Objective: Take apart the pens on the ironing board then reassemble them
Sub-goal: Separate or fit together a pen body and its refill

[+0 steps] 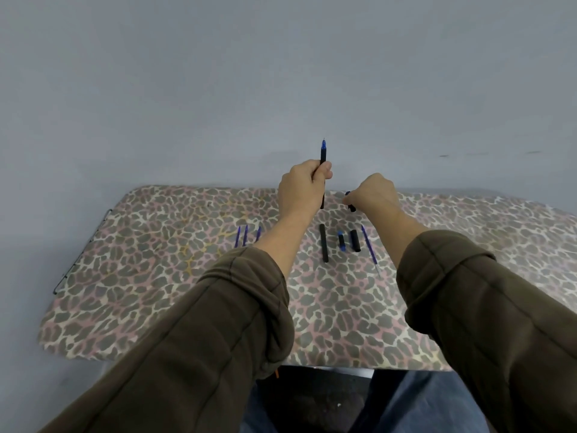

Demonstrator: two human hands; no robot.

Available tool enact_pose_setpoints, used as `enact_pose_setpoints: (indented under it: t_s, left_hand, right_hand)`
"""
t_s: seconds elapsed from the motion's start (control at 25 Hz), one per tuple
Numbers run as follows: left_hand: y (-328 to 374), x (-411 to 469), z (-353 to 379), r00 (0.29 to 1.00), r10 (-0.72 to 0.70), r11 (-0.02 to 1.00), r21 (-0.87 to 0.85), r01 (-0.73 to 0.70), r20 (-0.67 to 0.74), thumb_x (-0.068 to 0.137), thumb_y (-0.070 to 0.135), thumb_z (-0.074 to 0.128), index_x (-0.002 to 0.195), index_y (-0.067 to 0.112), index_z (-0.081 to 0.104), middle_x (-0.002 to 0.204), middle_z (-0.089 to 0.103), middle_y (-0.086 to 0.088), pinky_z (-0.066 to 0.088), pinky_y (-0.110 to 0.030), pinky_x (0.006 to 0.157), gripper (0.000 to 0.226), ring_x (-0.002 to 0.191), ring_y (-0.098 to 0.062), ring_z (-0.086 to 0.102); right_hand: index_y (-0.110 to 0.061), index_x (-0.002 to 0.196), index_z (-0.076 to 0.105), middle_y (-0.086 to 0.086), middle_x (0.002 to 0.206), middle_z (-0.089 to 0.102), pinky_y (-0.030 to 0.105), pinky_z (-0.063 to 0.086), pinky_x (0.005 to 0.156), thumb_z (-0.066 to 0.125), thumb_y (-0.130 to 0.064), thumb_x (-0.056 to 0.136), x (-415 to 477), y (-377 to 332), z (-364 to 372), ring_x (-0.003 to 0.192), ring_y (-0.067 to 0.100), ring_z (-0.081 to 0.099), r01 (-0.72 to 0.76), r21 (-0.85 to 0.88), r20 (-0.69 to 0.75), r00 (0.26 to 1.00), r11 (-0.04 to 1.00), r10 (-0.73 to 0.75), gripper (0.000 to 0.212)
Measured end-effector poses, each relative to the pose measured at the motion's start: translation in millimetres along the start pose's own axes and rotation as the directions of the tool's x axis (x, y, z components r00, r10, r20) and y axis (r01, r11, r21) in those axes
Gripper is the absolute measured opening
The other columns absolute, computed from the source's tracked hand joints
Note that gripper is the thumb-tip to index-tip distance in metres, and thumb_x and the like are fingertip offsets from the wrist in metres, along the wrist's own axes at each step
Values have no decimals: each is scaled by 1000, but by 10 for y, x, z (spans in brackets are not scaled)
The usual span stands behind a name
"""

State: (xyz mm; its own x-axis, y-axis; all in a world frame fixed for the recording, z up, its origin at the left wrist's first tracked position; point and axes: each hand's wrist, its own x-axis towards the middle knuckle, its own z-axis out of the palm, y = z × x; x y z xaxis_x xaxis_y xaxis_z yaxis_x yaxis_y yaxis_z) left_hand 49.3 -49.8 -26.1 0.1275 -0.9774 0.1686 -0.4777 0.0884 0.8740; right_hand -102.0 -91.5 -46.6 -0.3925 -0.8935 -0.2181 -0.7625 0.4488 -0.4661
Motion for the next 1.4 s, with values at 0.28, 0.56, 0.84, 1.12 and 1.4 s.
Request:
enact_pose_setpoints:
  t_s: [0.28,0.56,0.84,1.12,1.4]
  left_hand:
    - [-112,79,69,1000,-27,1000,-15,27,3,104,42,55,101,24,76,95,77,16,57,-38,86,28,89,-8,71]
    - [-138,84,87,999,-35,999,-6,35,23,104,42,55,102,24,76,95,77,17,57,-39,89,28,91,-8,72]
    - [48,53,-21,1000,-9,1000,0,9,11,104,43,54,102,23,76,96,77,16,58,-38,85,30,89,-8,71]
    - [532,-103,-227,999,36,998,45,-36,-14,104,44,52,98,25,75,90,76,14,58,-40,79,30,85,-14,70]
    - [934,-314,-435,991,93,995,38,-89,-93,98,48,61,82,21,73,72,73,1,56,-41,66,33,69,-22,68]
  right_hand:
    - [-13,73,53,4,69,60,26,39,44,80,-20,83,89,57,175,58,20,58,-13,-81,4,1000,997,13,29]
    - [-13,72,51,4,66,57,27,37,44,86,-33,82,125,76,167,55,18,54,-2,-67,38,999,998,4,41]
    - [2,79,69,16,67,57,32,43,62,66,-31,88,-43,-129,-427,60,22,49,191,336,-82,981,922,-173,35]
    - [0,84,76,8,89,77,31,50,69,72,-33,83,-697,-626,-1066,72,12,60,456,519,-105,873,723,-476,33]
    - [-12,88,80,-5,82,75,22,51,63,78,-31,91,-992,-661,-1387,71,5,64,563,414,-248,826,715,-507,19]
